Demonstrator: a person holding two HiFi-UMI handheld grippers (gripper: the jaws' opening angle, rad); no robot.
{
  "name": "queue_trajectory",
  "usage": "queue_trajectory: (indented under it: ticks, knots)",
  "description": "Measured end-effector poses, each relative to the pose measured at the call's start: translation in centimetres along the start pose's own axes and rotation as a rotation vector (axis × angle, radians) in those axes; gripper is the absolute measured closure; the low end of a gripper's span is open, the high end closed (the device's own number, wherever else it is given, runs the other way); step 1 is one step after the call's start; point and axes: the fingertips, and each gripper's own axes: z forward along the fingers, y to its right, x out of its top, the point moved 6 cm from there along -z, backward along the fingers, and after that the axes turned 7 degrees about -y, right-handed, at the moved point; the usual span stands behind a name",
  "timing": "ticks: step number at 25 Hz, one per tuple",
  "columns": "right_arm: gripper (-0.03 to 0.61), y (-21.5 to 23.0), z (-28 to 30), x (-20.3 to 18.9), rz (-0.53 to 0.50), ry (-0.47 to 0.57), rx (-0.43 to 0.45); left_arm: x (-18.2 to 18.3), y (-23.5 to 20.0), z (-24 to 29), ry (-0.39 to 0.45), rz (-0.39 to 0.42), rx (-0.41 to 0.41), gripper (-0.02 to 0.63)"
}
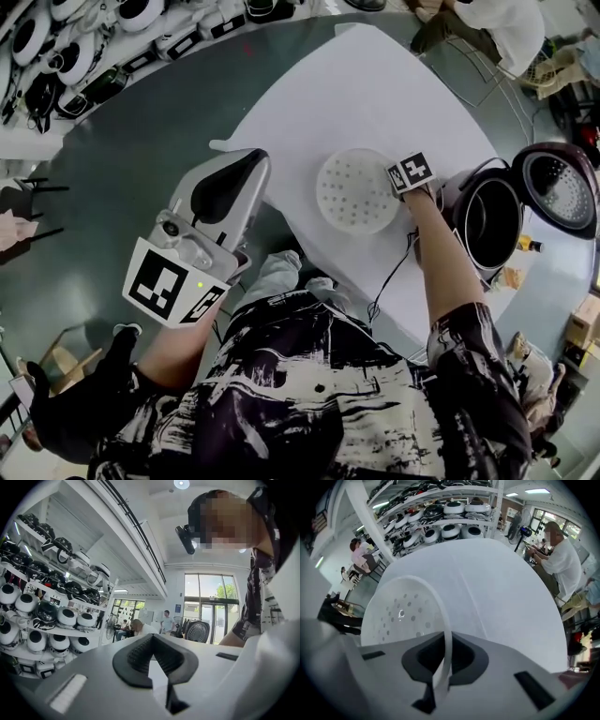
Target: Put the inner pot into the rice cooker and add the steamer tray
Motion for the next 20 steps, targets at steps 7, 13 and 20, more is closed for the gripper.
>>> queue_trajectory:
  ticks: [7,13,20]
  knots:
    - [0.578,0.7,-10.8,1.7,0.094,0.219,0.085,2.8,4.2,4.3,0.042,0.024,-0.16,0.609]
    - [0.578,3.1,-24.4,-0.9,0.126,0.404,0.026,5.4,10.0,8.9,0.106,0.056,-0.377,0.609]
    - [0.578,11.0,-32.0,-16.6,0.389,0.399,-0.149,6.2,19.5,13.9,0.11,0.069,-0.592,0.609]
